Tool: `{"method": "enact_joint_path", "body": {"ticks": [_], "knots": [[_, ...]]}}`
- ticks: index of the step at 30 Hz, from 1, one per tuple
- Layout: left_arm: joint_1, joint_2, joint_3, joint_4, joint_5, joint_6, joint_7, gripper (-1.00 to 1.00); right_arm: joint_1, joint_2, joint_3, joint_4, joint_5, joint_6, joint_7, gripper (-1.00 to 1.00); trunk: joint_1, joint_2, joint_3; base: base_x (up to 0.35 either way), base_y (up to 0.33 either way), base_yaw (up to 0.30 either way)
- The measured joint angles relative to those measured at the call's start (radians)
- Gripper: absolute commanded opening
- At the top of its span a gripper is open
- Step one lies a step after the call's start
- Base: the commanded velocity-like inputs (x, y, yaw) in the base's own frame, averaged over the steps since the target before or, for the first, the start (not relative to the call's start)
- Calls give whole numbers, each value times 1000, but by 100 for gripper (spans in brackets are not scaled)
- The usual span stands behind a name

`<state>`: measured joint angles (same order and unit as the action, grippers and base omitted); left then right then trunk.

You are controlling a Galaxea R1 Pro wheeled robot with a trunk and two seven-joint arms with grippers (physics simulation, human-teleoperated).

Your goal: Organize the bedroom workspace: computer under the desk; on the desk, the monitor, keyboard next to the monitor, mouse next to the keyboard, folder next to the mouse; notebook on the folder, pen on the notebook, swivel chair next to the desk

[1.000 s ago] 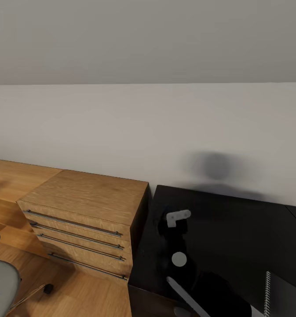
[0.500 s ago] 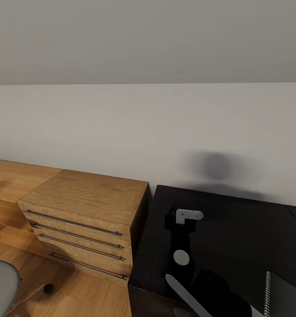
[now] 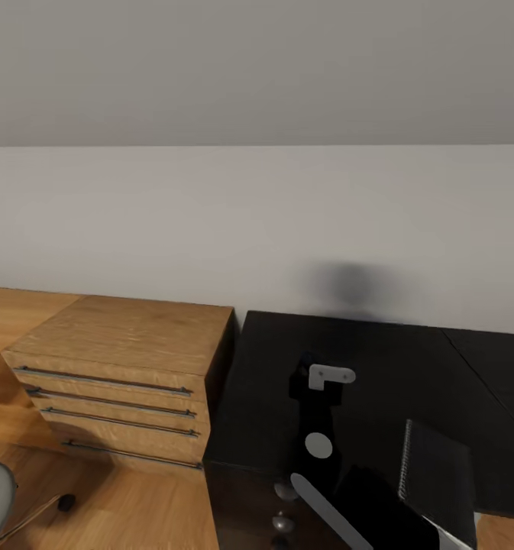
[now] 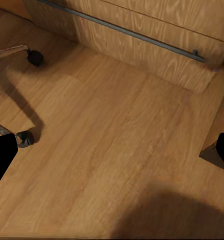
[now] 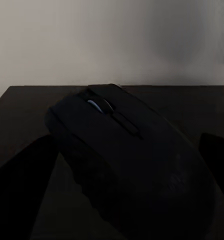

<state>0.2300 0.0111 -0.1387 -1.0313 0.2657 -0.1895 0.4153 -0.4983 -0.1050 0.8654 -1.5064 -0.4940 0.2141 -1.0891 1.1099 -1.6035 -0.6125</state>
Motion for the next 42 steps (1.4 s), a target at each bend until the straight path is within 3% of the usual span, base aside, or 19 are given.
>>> {"method": "enact_joint_path", "body": {"ticks": [5, 11, 16, 25, 31, 40, 42], "knots": [[0, 0, 0, 0, 0, 0, 0, 100, 0, -1, -2, 0, -1, 0, -1, -100, 0, 0, 0, -332, -4, -272], [0, 0, 0, 0, 0, 0, 0, 100, 0, -7, -46, -1, -2, 0, -3, -100, 0, 0, 0, -307, -113, -265], [0, 0, 0, 0, 0, 0, 0, 100, 0, -25, -60, -5, -1, 0, -8, -100, 0, 0, -1, -259, -168, -92], [0, -1, -3, 6, 0, 6, -2, 100, 0, -33, -70, -7, 2, -2, -12, -100, -1, 0, 0, -110, -85, -63], [0, -1, -4, 8, 0, 6, -3, 100, 0, -72, -86, -2, -8, -34, -8, -100, -1, 0, 3, -1, -1, -258], [0, -1, -5, 10, 0, 7, -3, 100, 0, -172, -105, 35, -105, -189, 5, -100, -1, 0, 5, 0, 0, -282], [0, -1, -5, 13, 0, 7, -3, 100, 0, -175, -110, 50, -107, -193, 9, -100, -1, 0, 5, 0, 0, -286]]}}
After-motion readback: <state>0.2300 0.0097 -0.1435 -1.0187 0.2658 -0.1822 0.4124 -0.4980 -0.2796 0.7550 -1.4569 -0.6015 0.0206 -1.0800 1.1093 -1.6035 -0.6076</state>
